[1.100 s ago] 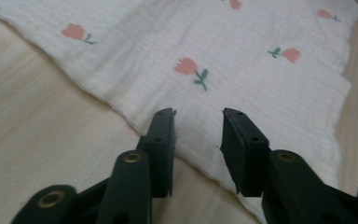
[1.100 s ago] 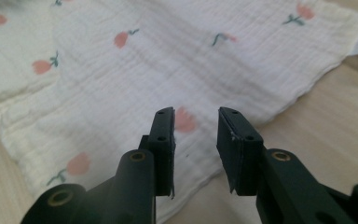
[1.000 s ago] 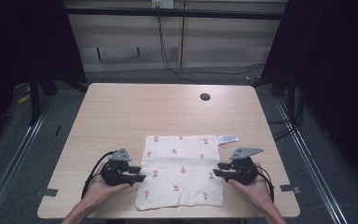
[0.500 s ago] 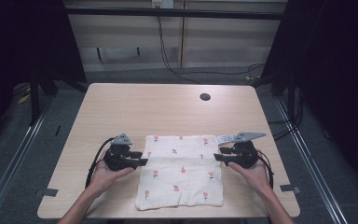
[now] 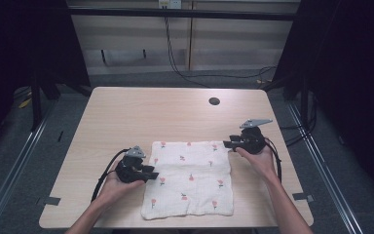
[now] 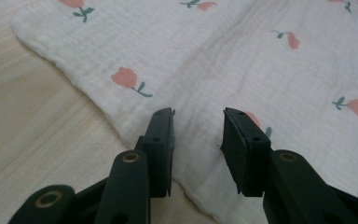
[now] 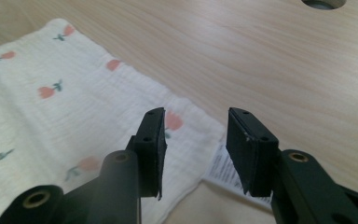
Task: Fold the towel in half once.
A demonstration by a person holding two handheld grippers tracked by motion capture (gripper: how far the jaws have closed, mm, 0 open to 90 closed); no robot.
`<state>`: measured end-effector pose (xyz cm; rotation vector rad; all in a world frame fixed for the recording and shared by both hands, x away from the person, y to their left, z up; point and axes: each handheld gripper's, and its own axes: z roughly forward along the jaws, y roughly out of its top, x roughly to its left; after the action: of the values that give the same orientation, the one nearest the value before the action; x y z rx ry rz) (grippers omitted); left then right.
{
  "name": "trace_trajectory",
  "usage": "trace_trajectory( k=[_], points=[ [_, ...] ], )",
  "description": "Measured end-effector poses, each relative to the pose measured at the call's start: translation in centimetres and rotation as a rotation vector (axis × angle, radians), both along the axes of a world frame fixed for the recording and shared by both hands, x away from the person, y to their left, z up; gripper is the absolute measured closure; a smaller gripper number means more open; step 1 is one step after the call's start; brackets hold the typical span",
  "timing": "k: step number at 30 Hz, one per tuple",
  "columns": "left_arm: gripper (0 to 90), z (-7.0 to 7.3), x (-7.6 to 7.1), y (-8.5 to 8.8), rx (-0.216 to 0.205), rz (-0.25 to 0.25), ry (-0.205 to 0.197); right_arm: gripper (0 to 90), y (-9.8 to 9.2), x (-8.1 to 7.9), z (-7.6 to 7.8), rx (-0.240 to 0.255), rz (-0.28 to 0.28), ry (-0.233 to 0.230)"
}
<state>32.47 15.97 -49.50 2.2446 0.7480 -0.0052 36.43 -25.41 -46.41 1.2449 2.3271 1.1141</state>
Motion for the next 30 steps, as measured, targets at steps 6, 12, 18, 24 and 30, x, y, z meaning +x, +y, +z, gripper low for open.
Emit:
trace_trajectory(
  k=[6,12,18,24,30],
  points=[
    [62.3,0.0,-0.7,-0.2,-0.001,-0.019,0.006,57.0,0.1,2.2,-2.1,-0.024,-0.021,0.051],
    [60.7,0.7,-0.3,0.3,-0.04,0.001,0.001,56.7,-0.1,3.2,-3.1,-0.016,-0.056,0.083],
    [56.3,1.1,1.5,0.8,-0.03,0.056,0.001,61.7,0.7,3.8,-3.1,-0.042,-0.03,0.097],
    [49.7,1.7,3.2,1.6,-0.058,0.082,-0.035,64.8,0.8,3.5,-3.2,-0.079,-0.028,0.098],
    [48.7,1.3,5.3,2.0,-0.051,0.14,-0.018,71.3,1.3,3.5,-3.5,-0.093,-0.008,0.081]
  ],
)
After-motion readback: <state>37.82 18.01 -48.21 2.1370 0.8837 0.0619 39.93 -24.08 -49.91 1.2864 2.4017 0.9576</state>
